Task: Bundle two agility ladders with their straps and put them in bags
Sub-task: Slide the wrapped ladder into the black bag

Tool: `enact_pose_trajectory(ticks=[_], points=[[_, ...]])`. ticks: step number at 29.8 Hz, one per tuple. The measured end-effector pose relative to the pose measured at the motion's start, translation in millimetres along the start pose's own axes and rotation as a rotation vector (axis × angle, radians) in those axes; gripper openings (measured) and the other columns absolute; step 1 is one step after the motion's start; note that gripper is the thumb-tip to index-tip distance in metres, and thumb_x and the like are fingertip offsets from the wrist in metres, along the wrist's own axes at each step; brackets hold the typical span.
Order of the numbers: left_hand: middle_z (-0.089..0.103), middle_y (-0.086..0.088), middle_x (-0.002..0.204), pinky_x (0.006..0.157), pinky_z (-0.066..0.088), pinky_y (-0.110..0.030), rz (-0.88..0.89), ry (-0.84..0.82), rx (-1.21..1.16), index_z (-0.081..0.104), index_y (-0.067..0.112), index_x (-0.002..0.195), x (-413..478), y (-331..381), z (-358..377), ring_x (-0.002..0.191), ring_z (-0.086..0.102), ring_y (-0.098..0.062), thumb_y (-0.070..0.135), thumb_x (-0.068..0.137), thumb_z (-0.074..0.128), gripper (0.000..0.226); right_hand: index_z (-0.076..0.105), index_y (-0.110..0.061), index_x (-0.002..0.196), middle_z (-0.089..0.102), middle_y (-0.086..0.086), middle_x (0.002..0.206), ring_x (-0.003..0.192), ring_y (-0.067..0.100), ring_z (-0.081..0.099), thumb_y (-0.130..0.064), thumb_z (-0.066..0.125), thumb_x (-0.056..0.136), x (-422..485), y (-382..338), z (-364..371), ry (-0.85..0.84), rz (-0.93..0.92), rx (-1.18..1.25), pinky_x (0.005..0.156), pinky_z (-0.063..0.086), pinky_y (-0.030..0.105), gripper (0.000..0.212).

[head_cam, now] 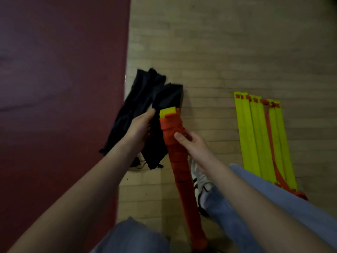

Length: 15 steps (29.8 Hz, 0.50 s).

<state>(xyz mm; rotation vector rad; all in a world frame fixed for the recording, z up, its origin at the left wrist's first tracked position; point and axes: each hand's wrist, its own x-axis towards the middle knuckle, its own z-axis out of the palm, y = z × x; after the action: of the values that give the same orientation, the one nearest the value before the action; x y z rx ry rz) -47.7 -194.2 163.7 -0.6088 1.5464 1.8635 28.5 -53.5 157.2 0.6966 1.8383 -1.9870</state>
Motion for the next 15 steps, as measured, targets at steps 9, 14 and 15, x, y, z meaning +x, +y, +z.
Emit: enact_pose_trajectory(ticks=[9, 14, 15], points=[[0.068, -0.012, 0.093, 0.066, 0.053, -0.028, 0.232, 0.041, 0.142, 0.064, 0.005, 0.11, -87.8, 61.3, 17.4, 0.08, 0.065, -0.021, 0.03, 0.091, 0.057, 0.032, 0.063, -0.017, 0.109, 0.066, -0.008, 0.084, 0.064, -0.004, 0.064, -0.025, 0.065, 0.084, -76.8, -54.0, 5.8, -0.056, -0.01, -0.024, 0.054, 0.048, 0.01, 0.027], [0.065, -0.002, 0.079, 0.066, 0.051, -0.022, 0.395, -0.022, 0.544, 0.068, 0.013, 0.101, -136.7, 80.4, 36.5, 0.072, 0.061, -0.013, 0.026, 0.091, 0.058, 0.019, 0.062, -0.013, 0.113, 0.067, -0.005, 0.089, 0.078, 0.005, 0.065, -0.03, 0.068, 0.081, -110.6, -62.1, 2.7, -0.07, -0.031, -0.085, 0.063, 0.053, 0.014, 0.037], [0.064, -0.002, 0.077, 0.065, 0.051, -0.023, 0.385, -0.046, 0.57, 0.069, 0.013, 0.098, -145.2, 80.0, 39.0, 0.07, 0.061, -0.013, 0.025, 0.091, 0.058, 0.018, 0.063, -0.011, 0.113, 0.067, -0.005, 0.088, 0.077, 0.006, 0.065, -0.029, 0.068, 0.081, -115.2, -64.3, 2.2, -0.064, -0.036, -0.093, 0.063, 0.053, 0.015, 0.037]])
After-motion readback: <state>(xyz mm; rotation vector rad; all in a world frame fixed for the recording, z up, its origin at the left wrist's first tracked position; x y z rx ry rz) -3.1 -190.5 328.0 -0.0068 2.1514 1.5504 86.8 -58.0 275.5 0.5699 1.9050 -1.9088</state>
